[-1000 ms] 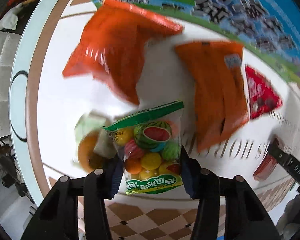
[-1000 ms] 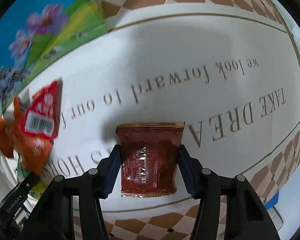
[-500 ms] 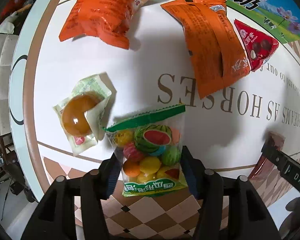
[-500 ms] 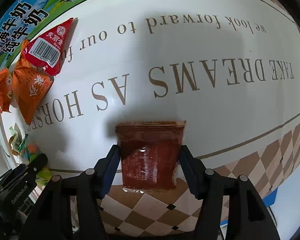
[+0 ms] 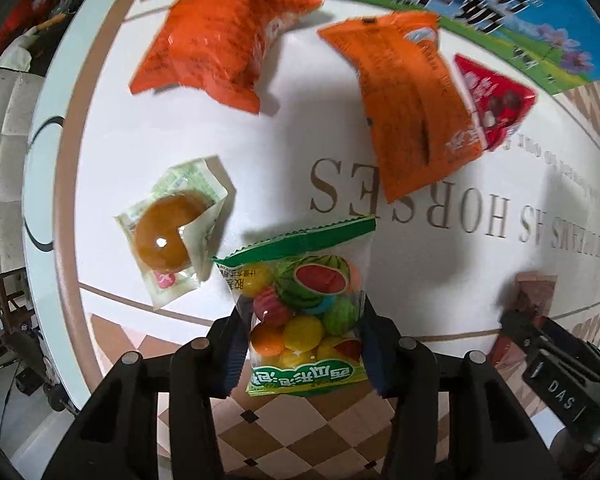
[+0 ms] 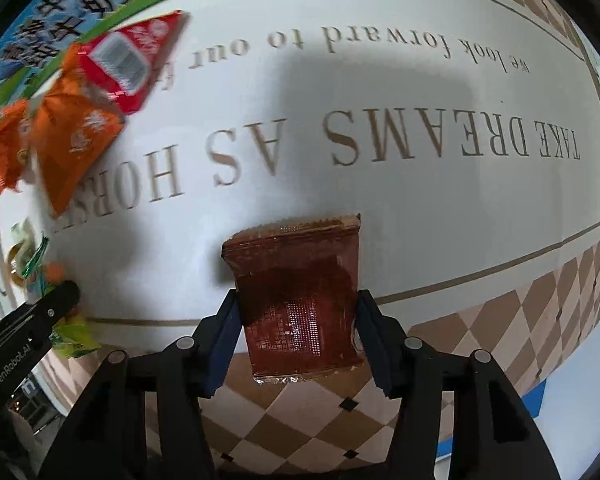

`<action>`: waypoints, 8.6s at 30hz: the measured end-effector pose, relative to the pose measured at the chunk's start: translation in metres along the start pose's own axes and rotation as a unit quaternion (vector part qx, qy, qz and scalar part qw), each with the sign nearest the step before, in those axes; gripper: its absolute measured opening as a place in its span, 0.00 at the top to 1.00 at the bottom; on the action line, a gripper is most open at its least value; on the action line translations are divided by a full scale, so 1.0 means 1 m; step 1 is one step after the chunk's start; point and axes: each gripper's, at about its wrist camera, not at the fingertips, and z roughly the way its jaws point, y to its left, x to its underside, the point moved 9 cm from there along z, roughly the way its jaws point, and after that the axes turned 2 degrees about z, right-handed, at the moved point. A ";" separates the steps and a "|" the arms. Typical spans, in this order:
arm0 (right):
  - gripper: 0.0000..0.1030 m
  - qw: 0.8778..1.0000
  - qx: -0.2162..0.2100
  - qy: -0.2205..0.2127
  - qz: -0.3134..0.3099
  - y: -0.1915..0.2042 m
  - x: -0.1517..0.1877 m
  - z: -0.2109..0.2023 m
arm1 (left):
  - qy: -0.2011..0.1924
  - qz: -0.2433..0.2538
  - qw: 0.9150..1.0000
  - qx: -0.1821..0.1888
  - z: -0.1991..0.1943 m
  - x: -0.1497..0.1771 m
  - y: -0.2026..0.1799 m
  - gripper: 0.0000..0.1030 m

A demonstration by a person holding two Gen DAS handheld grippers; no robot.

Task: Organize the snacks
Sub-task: 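Carry both packs into the box and open both tools, then grasp the clear bun pack with the left tool while the right tool grasps the orange bag, then carry both packs into the box and open both tools, then grasp the orange bag with the left tool while the right tool grasps the red packet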

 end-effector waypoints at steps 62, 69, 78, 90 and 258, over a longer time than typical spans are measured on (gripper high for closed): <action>0.11 0.988 -0.008 -0.145 -0.059 0.089 -0.366 -0.190 | -0.101 0.017 0.995 0.002 -0.133 -0.342 0.021 0.27; 0.07 0.982 -0.021 -0.175 -0.062 0.085 -0.331 -0.211 | -0.175 0.015 0.984 0.008 -0.171 -0.320 0.019 0.25; 0.07 0.969 -0.017 -0.236 -0.067 0.077 -0.275 -0.244 | -0.247 0.041 0.968 -0.011 -0.212 -0.267 0.011 0.18; 0.07 0.954 -0.011 -0.292 -0.066 0.066 -0.202 -0.277 | -0.317 0.028 0.948 -0.023 -0.249 -0.189 0.024 0.18; 0.11 0.963 -0.017 -0.261 -0.060 0.084 -0.237 -0.258 | -0.270 0.042 0.962 0.016 -0.225 -0.227 0.023 0.20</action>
